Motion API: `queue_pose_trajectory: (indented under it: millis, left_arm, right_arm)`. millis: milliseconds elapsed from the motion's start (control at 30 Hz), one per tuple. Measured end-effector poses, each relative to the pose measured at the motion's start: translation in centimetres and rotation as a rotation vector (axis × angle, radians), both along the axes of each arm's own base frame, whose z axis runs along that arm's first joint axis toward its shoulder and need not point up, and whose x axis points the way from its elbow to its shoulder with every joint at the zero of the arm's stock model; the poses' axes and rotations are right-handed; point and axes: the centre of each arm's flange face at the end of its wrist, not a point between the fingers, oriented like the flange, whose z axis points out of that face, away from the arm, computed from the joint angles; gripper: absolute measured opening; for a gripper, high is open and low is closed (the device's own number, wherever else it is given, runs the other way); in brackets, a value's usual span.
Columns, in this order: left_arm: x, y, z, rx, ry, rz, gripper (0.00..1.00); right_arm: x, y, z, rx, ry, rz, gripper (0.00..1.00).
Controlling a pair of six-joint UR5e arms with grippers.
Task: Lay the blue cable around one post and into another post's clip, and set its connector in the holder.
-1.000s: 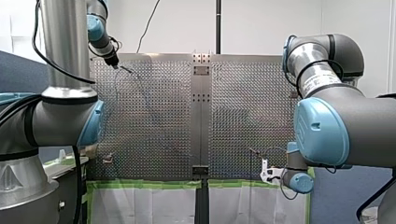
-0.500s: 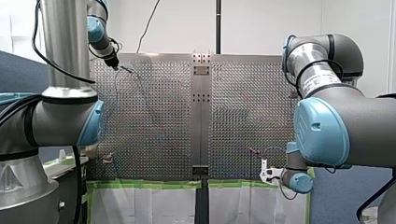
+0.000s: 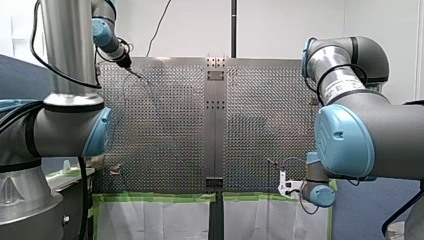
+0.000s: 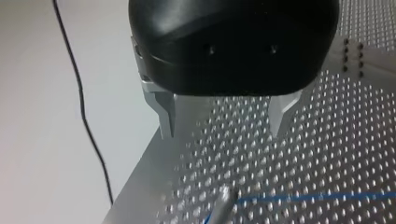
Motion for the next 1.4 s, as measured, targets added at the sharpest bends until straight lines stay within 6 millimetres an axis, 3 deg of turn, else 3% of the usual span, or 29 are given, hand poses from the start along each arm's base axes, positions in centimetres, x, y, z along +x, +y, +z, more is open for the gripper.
queue_pose_trajectory:
  millis: [533, 933, 1133, 1400]
  left_arm:
    - [-1.2, -4.3, -5.5, -0.036, -0.015, -0.219, 1.00]
    - [-1.1, -7.5, -13.2, -0.072, 0.068, -0.390, 1.00]
    - [-0.1, -8.0, -12.2, -0.045, 0.001, -0.394, 1.00]
    - [0.7, -8.8, -10.2, -0.011, -0.104, -0.397, 1.00]
  right_arm:
    - [0.0, -0.1, 0.1, -0.017, 0.012, 0.002, 0.01]
    - [-0.9, 0.1, 0.0, -0.039, 0.064, -0.021, 0.01]
    - [-1.9, 0.4, 0.5, -0.075, 0.090, -0.043, 0.01]
    - [-3.2, 0.9, 3.4, -0.115, 0.078, -0.058, 0.01]
